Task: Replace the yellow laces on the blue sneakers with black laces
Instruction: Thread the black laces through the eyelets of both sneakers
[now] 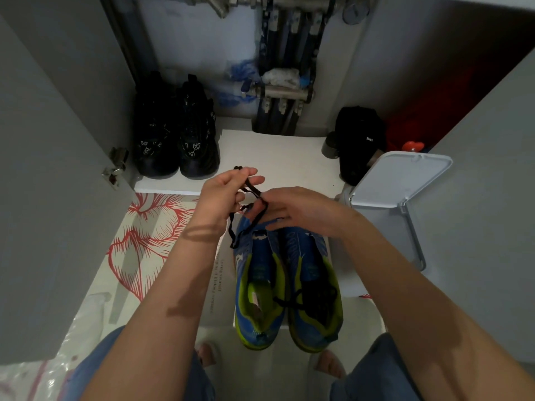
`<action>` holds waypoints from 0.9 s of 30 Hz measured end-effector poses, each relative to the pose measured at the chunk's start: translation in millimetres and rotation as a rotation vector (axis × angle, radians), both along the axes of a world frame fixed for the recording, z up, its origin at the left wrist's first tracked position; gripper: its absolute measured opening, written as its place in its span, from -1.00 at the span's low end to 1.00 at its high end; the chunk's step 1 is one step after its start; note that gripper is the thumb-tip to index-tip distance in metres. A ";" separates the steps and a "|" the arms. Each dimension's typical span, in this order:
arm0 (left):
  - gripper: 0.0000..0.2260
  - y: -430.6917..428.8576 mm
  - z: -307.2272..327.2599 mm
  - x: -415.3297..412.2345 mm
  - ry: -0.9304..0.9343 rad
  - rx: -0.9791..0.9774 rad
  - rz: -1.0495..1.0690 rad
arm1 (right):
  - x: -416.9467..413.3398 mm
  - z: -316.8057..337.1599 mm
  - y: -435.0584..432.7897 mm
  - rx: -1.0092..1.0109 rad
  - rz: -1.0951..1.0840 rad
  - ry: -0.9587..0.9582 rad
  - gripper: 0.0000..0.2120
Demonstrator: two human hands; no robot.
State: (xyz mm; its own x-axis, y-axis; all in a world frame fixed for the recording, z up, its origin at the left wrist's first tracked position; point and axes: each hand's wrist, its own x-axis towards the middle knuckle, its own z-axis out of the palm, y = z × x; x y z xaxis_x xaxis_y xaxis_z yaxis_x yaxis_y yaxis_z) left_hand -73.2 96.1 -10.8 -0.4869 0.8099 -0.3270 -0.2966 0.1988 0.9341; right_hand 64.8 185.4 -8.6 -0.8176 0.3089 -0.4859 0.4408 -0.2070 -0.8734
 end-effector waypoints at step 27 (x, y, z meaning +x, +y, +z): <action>-0.86 -9.0 -11.6 2.5 0.387 -0.276 -0.283 | -3.2 -38.0 12.1 0.867 -0.468 -0.141 -0.43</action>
State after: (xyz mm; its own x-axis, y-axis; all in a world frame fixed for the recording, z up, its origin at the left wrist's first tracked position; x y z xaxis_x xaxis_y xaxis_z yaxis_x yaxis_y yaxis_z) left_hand -70.7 87.1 -22.4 -0.3893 0.8363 -0.3860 0.1589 0.4738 0.8662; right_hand 61.6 197.5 -46.6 -0.4749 0.8798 -0.0227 0.5895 0.2988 -0.7505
